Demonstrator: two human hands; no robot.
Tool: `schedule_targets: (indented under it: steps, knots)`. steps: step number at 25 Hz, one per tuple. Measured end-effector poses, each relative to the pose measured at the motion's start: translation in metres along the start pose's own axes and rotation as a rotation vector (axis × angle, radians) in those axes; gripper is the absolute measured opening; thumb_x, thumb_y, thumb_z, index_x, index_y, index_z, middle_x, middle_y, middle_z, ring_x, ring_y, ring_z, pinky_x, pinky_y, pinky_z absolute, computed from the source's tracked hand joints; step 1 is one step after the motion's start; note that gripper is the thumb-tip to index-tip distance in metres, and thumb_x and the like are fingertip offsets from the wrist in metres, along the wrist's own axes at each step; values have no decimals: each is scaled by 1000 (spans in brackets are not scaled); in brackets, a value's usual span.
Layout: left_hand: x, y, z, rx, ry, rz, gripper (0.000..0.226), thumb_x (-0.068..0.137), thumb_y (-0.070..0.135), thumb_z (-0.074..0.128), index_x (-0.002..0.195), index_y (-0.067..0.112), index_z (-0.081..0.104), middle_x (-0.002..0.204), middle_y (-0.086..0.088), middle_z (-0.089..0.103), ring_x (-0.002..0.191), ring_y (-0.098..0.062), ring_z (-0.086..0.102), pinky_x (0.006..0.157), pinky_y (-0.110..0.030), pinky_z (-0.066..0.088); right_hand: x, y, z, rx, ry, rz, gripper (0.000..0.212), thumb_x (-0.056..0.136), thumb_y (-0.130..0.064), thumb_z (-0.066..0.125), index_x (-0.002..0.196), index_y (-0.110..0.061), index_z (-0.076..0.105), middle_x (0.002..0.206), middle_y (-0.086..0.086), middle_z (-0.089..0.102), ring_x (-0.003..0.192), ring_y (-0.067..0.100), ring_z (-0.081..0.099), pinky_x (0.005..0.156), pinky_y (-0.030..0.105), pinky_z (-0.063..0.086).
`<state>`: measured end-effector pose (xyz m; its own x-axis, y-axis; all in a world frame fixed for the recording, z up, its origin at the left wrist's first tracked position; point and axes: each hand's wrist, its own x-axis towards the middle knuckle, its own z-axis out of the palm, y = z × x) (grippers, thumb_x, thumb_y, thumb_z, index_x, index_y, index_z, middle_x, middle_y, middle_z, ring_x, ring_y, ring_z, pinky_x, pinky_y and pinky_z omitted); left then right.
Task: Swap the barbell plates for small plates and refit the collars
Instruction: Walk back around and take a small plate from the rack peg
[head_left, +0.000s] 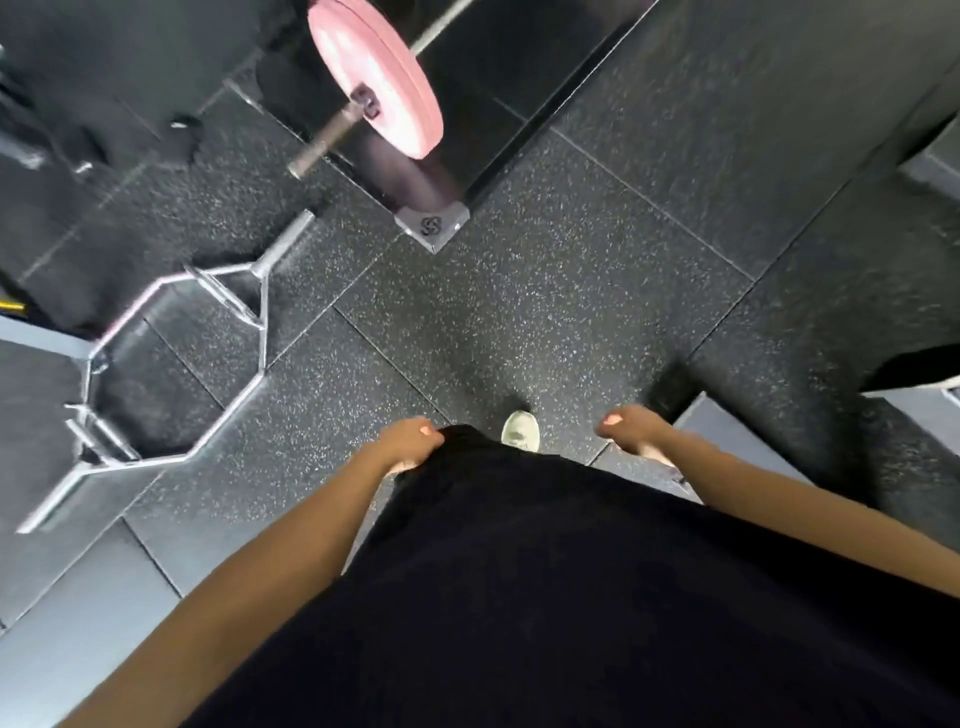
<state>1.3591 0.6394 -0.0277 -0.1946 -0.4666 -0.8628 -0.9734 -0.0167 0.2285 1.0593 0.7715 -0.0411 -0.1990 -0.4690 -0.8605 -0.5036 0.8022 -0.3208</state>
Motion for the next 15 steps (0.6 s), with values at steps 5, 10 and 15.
schedule_targets:
  steps: [5, 10, 15]
  knots:
    - [83, 86, -109, 19, 72, 52, 32, 97, 32, 48, 119, 11, 59, 125, -12, 62, 113, -29, 57, 90, -32, 41, 64, -60, -107, 153, 36, -6, 31, 93, -26, 60, 115, -5, 64, 118, 15, 65, 96, 25, 59, 90, 37, 50]
    - [181, 179, -210, 29, 13, 68, 35, 99, 34, 45, 121, 10, 57, 127, -10, 59, 116, -28, 54, 94, -33, 39, 139, -94, -200, 144, 27, 93, 34, 96, -26, 55, 121, -4, 62, 123, 15, 63, 110, 29, 60, 91, 32, 46]
    - [280, 316, -357, 372, -121, 202, 19, 97, 31, 49, 92, 14, 56, 101, -12, 58, 90, -25, 57, 76, -29, 39, 200, -129, -329, 286, 137, 215, 38, 94, -29, 56, 121, -3, 62, 121, 17, 65, 102, 29, 62, 84, 29, 45]
